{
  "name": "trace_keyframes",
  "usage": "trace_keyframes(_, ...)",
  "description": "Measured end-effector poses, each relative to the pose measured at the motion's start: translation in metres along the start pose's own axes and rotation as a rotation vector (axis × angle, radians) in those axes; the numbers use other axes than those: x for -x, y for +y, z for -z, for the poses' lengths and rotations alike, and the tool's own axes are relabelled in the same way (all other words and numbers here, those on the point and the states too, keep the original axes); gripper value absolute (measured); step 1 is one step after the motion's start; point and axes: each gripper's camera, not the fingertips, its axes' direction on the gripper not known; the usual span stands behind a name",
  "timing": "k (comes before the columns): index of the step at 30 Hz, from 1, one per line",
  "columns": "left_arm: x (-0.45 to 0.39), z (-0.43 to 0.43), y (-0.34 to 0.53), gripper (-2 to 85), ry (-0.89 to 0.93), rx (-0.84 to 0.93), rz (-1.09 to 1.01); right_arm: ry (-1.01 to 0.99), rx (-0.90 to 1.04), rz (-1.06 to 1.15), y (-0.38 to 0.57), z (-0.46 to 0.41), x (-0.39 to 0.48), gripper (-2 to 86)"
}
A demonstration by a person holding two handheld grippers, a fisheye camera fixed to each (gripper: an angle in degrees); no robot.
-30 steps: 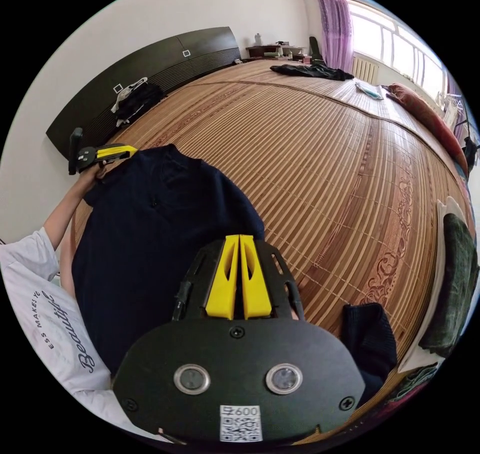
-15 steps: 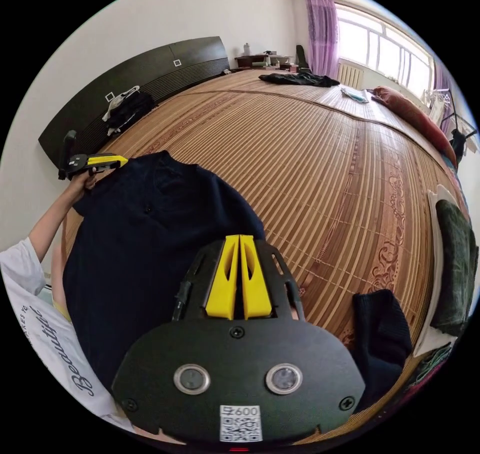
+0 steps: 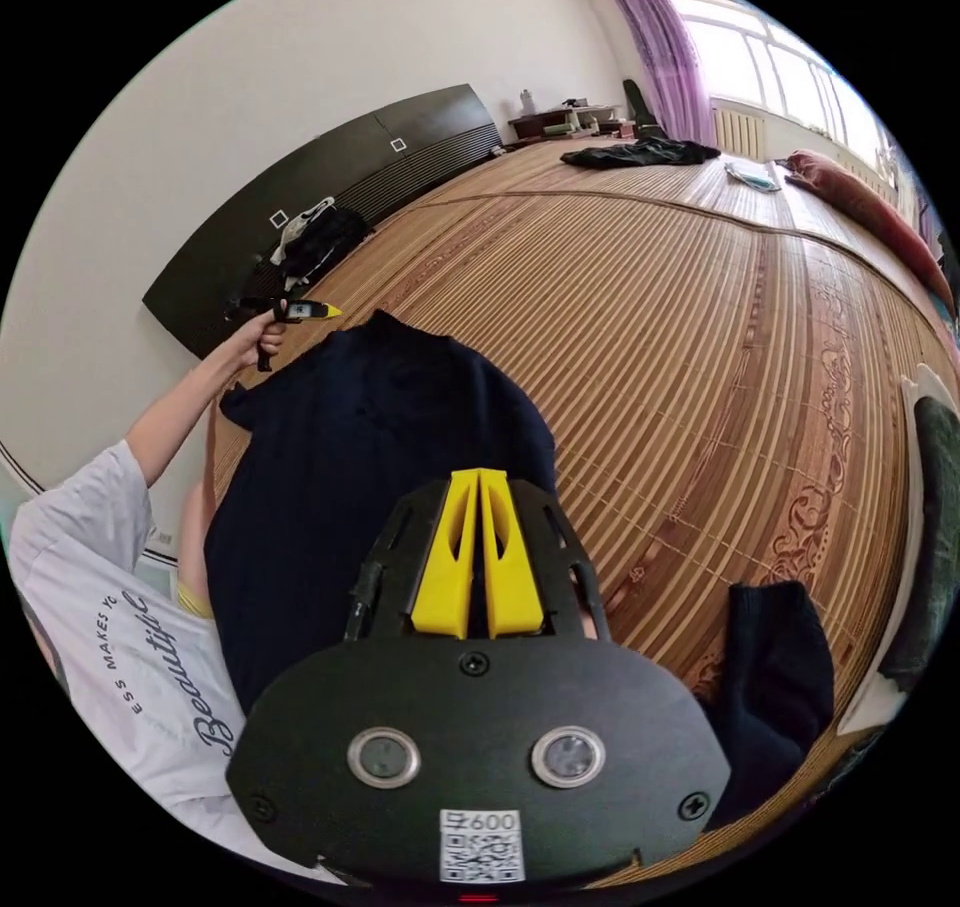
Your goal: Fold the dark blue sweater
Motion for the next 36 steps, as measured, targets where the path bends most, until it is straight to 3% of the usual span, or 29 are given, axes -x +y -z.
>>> trace_keyframes(2,0.003,-0.008,-0.001,0.2,-0.035,-0.068,0.003,0.097,0.045,-0.011,-0.004,-0.012,0.0,-0.9)
trace_keyframes(6,0.017,-0.001,0.006,0.4,0.053,-0.16,0.059,0.103,0.027,-0.011,-0.007,-0.012,0.0,-0.9)
trace_keyframes(10,-0.025,0.013,0.032,0.9,0.072,-0.139,-0.224,0.112,0.034,-0.013,-0.01,-0.012,-0.003,-0.9)
trace_keyframes(13,-0.063,-0.001,0.059,2.2,0.041,0.019,-0.398,0.115,0.027,-0.018,-0.013,-0.014,-0.004,-0.9)
trace_keyframes(19,-0.054,-0.016,0.063,4.6,-0.192,-0.015,-0.284,0.093,0.025,-0.015,-0.017,-0.021,-0.007,-0.9)
trace_keyframes(31,-0.005,0.005,0.044,0.5,0.0,-0.099,-0.145,-0.004,0.024,-0.008,-0.021,-0.03,-0.018,-0.9)
trace_keyframes(35,0.009,0.007,0.027,0.5,-0.062,-0.14,-0.096,0.041,0.004,-0.013,-0.023,-0.031,-0.012,-0.9)
trace_keyframes(36,0.015,-0.018,0.02,0.5,-0.172,-0.051,-0.107,0.04,-0.001,-0.018,-0.024,-0.031,-0.011,-0.9)
